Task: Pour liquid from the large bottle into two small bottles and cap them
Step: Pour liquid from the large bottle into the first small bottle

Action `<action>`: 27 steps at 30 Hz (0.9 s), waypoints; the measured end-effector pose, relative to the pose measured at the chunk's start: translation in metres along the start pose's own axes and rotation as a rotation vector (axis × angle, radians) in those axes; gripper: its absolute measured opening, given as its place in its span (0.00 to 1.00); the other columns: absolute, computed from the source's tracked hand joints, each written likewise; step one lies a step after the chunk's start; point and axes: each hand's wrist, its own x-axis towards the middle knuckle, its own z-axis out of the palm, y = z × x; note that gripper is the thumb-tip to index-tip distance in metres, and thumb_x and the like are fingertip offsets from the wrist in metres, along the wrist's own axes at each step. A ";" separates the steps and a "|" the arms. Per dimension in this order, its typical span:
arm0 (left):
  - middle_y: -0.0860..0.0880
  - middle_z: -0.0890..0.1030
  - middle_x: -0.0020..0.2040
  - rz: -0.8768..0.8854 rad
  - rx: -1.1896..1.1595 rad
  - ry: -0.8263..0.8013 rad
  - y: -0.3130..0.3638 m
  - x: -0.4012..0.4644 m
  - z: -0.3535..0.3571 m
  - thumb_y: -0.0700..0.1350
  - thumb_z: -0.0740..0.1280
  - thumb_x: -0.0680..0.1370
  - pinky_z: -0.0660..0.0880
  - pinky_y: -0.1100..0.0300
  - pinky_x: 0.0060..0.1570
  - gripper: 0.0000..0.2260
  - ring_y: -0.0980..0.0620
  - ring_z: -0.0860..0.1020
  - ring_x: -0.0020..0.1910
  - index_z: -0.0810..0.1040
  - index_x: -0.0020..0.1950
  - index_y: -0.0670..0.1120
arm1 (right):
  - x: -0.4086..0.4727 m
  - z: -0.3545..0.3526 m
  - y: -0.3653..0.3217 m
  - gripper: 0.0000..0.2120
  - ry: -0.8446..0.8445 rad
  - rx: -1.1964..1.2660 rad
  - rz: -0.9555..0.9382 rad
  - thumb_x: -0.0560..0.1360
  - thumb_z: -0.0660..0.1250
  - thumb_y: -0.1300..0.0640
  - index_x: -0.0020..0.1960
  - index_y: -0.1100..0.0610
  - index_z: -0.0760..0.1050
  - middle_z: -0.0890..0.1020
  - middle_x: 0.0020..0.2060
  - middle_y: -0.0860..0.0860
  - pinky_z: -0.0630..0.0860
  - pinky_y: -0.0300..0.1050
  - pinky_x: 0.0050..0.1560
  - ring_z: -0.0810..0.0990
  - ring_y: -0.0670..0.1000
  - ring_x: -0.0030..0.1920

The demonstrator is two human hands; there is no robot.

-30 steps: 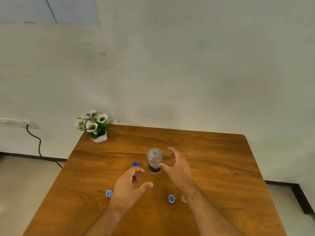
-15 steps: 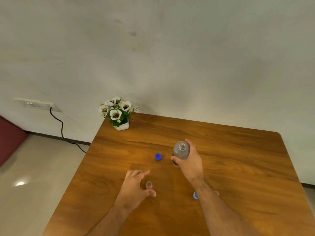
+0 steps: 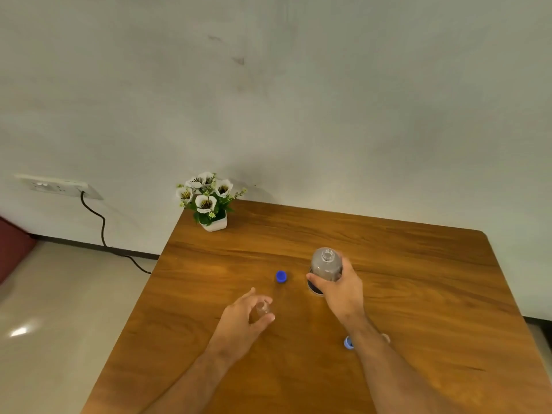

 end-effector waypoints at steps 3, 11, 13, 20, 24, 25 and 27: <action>0.64 0.76 0.62 0.053 -0.096 0.015 0.025 0.004 -0.018 0.52 0.69 0.77 0.70 0.60 0.68 0.11 0.64 0.70 0.68 0.75 0.59 0.63 | -0.005 -0.013 -0.015 0.40 -0.023 0.023 -0.066 0.63 0.82 0.52 0.71 0.50 0.68 0.79 0.60 0.46 0.71 0.29 0.49 0.77 0.44 0.56; 0.56 0.78 0.63 0.297 -0.430 0.065 0.114 0.014 -0.068 0.51 0.65 0.80 0.77 0.65 0.54 0.16 0.63 0.77 0.59 0.72 0.68 0.54 | -0.022 -0.067 -0.089 0.36 -0.079 -0.004 -0.356 0.63 0.82 0.48 0.66 0.43 0.69 0.76 0.59 0.42 0.74 0.35 0.54 0.76 0.45 0.59; 0.56 0.79 0.60 0.371 -0.427 0.082 0.136 0.016 -0.076 0.53 0.63 0.81 0.75 0.67 0.55 0.15 0.64 0.77 0.58 0.73 0.67 0.54 | -0.027 -0.079 -0.110 0.35 -0.088 -0.032 -0.421 0.62 0.81 0.44 0.64 0.38 0.68 0.76 0.58 0.39 0.75 0.33 0.51 0.75 0.42 0.58; 0.53 0.77 0.54 0.486 -0.566 0.052 0.190 0.011 -0.099 0.45 0.58 0.84 0.80 0.53 0.55 0.11 0.57 0.76 0.55 0.73 0.62 0.57 | -0.041 -0.119 -0.161 0.37 -0.126 -0.139 -0.570 0.61 0.79 0.38 0.66 0.37 0.69 0.76 0.55 0.31 0.73 0.25 0.45 0.74 0.33 0.56; 0.62 0.78 0.48 0.534 -0.545 -0.019 0.202 0.005 -0.104 0.65 0.61 0.77 0.77 0.61 0.48 0.20 0.66 0.76 0.46 0.70 0.64 0.57 | -0.048 -0.132 -0.176 0.33 -0.114 -0.184 -0.613 0.60 0.79 0.38 0.61 0.30 0.68 0.76 0.54 0.30 0.74 0.25 0.46 0.74 0.32 0.55; 0.60 0.80 0.49 0.534 -0.519 -0.019 0.204 0.005 -0.104 0.67 0.62 0.75 0.76 0.60 0.47 0.23 0.65 0.76 0.46 0.70 0.65 0.57 | -0.050 -0.134 -0.178 0.32 -0.109 -0.192 -0.621 0.59 0.79 0.38 0.58 0.28 0.68 0.77 0.53 0.29 0.74 0.25 0.45 0.75 0.32 0.54; 0.50 0.80 0.51 0.550 -0.477 -0.013 0.207 0.004 -0.102 0.66 0.63 0.75 0.74 0.61 0.43 0.23 0.61 0.76 0.42 0.69 0.65 0.56 | -0.053 -0.136 -0.182 0.31 -0.100 -0.212 -0.636 0.59 0.78 0.37 0.56 0.26 0.67 0.77 0.52 0.29 0.74 0.25 0.45 0.75 0.32 0.54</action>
